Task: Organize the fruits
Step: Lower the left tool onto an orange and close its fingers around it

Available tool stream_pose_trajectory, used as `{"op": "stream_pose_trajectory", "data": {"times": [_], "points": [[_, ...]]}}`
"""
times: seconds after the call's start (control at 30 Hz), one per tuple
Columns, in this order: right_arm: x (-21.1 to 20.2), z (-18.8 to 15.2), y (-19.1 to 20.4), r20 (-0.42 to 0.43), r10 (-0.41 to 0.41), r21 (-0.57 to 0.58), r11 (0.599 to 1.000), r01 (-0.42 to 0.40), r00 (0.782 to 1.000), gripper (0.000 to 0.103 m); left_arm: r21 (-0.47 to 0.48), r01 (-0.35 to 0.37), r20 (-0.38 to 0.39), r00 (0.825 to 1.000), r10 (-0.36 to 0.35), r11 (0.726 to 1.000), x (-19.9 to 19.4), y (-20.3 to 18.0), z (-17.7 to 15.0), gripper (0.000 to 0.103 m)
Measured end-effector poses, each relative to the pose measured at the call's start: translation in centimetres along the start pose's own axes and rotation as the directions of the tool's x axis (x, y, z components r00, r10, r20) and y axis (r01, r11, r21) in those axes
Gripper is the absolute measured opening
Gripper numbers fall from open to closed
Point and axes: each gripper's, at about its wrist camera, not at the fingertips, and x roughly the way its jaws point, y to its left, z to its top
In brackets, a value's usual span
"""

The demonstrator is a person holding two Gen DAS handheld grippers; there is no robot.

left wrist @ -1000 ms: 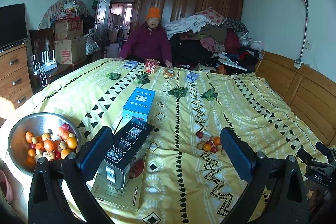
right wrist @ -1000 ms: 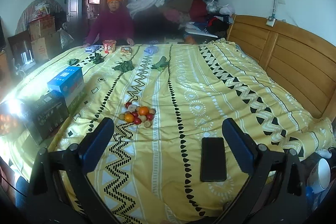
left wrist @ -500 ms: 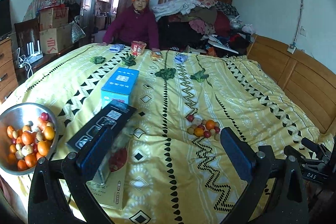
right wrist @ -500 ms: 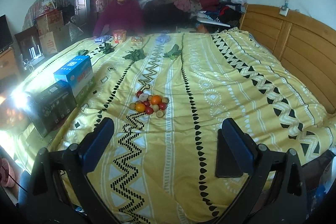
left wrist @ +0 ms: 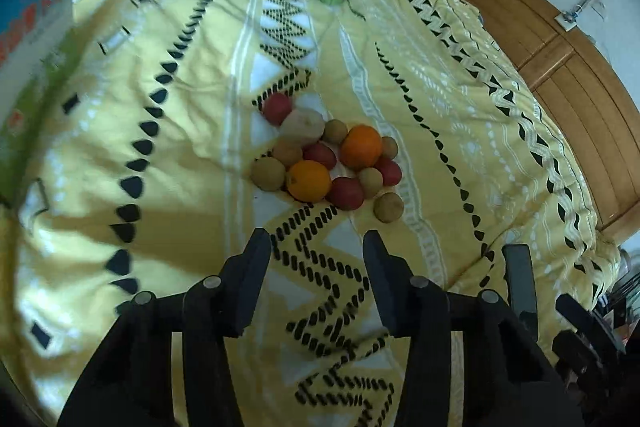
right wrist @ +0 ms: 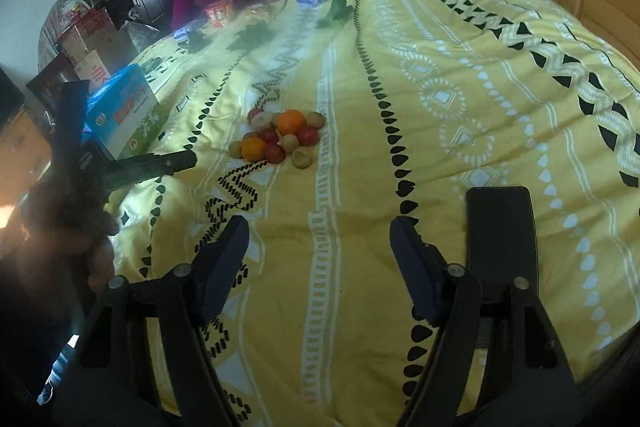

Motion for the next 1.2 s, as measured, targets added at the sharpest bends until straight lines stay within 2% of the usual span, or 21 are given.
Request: {"op": "stream_pose_trajectory", "data": {"times": [0.07, 0.2, 0.33, 0.43, 0.53, 0.6, 0.77, 0.83, 0.9, 1.03, 1.2], "points": [[1.1, 0.0, -0.6, -0.018, -0.002, 0.008, 1.0, 0.002, 1.0, 0.074, -0.052, 0.006, -0.015, 1.0, -0.007, 0.999, 2.5, 0.4, 0.5, 0.044], [2.8, 0.1, -1.5, -0.048, -0.001, 0.019, 1.0, 0.002, 0.999, 0.074, -0.167, 0.004, 0.005, 1.0, -0.003, 0.986, 4.7, 1.6, 1.1, 0.043], [3.8, -0.4, -1.7, -0.068, 0.013, 0.014, 1.0, -0.012, 0.998, 0.074, -0.195, 0.008, 0.016, 1.0, -0.005, 0.981, 6.0, 1.4, 1.8, 0.043], [4.3, -0.6, -1.7, -0.08, 0.024, 0.012, 1.0, -0.023, 0.997, 0.074, -0.19, 0.002, 0.03, 1.0, 0.004, 0.982, 6.6, 1.0, 2.4, 0.043], [4.3, -0.8, -1.7, -0.085, 0.03, 0.009, 1.0, -0.029, 0.996, 0.073, -0.192, -0.009, 0.037, 0.999, 0.016, 0.981, 6.5, 1.3, 2.7, 0.036], [4.0, -0.8, -1.6, -0.078, 0.032, -0.002, 0.999, -0.032, 0.996, 0.062, -0.168, -0.015, 0.036, 0.999, 0.022, 0.986, 6.0, 1.1, 2.5, 0.035], [4.0, 0.1, -1.3, -0.058, 0.06, -0.017, 0.998, -0.061, 0.997, 0.055, -0.078, -0.016, 0.071, 0.997, 0.022, 0.997, 2.0, 0.7, 1.0, 0.035], [4.6, 0.8, -1.1, -0.049, 0.076, -0.015, 0.997, -0.077, 0.996, 0.055, -0.044, -0.009, 0.09, 0.996, 0.013, 0.999, 0.2, 0.9, 0.2, 0.035], [5.6, 1.7, -0.6, -0.048, 0.098, -0.012, 0.995, -0.099, 0.994, 0.054, -0.022, -0.028, 0.098, 0.995, 0.03, 0.999, -0.8, 1.3, -0.5, 0.035], [8.4, 3.5, 1.0, -0.062, 0.131, -0.042, 0.99, -0.134, 0.989, 0.05, -0.035, -0.015, 0.093, 0.995, 0.018, 0.999, -1.7, 2.1, -1.4, 0.035], [13.3, 5.1, 2.1, -0.128, 0.122, -0.07, 0.989, -0.132, 0.984, 0.044, -0.027, -0.011, 0.115, 0.993, 0.014, 1.0, -2.5, 2.3, -1.6, 0.035]]}}
